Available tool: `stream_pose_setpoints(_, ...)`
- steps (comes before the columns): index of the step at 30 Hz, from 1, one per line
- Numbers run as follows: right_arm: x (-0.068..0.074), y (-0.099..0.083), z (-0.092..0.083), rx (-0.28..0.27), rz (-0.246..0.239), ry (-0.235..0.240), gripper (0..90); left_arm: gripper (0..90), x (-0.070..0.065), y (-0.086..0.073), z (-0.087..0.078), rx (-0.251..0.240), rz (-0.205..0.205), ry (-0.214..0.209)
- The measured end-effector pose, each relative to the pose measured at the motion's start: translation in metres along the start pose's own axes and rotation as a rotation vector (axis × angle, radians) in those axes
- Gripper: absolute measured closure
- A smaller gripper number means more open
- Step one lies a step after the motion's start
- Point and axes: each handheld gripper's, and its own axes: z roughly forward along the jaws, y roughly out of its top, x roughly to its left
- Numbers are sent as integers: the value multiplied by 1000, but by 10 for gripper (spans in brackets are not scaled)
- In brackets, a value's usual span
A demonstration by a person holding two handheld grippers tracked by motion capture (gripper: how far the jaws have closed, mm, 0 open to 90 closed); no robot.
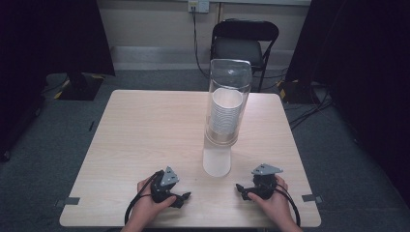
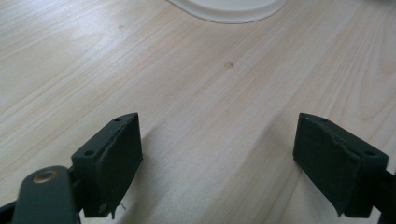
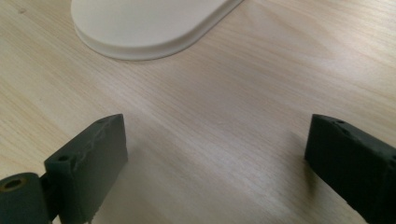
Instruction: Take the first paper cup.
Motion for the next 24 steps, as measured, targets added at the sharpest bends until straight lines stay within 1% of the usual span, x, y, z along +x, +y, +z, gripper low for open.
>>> stream_pose_setpoints(2, 1, 2, 2, 1, -1, 2, 49, 152, 0, 0, 0, 1, 5, 1)
stream_pose_setpoints(3, 2, 3, 3, -2, 11, -7, 61, 151, 0, 0, 0, 1, 5, 1)
stream_pose_setpoints(4, 3, 3, 3, -4, 12, -5, 81, 151, 0, 0, 0, 1, 5, 1)
stream_pose_setpoints(6, 5, 4, 3, -15, -1, 5, 138, 152, 0, 0, 0, 0, 5, 0)
stream_pose_setpoints(8, 5, 6, 1, -11, -4, 6, 134, 152, 0, 0, 0, 0, 4, 0)
stream_pose_setpoints(9, 5, 7, 0, -12, 9, 25, 134, 152, 1, 0, 0, 1, 6, 0)
stream_pose_setpoints(10, 5, 9, -1, -14, 12, 35, 134, 152, 1, 0, 0, 1, 6, 0)
stream_pose_setpoints(11, 5, 10, -2, -19, 11, 34, 134, 152, 0, 0, 0, 0, 4, 0)
stream_pose_setpoints(13, 6, 15, -5, -38, 19, 51, 135, 152, 0, 0, 0, 1, 5, 0)
stream_pose_setpoints(14, 7, 18, -7, -45, 26, 56, 135, 151, 0, 0, 0, 0, 4, 0)
stream_pose_setpoints(16, 9, 25, -8, -64, 17, 61, 134, 152, 1, 0, 0, 1, 5, 0)
stream_pose_setpoints(18, 11, 33, -9, -82, 19, 70, 135, 152, 1, 0, 0, 1, 6, 0)
stream_pose_setpoints(20, 14, 41, -9, -89, 6, 77, 135, 152, 0, 0, 0, -1, 4, 0)
stream_pose_setpoints(22, 16, 48, -10, -103, 4, 83, 135, 152, 1, 0, 0, 2, 7, 0)
stream_pose_setpoints(24, 18, 58, -11, -128, 4, 89, 135, 152, 1, 0, 0, 2, 6, 0)
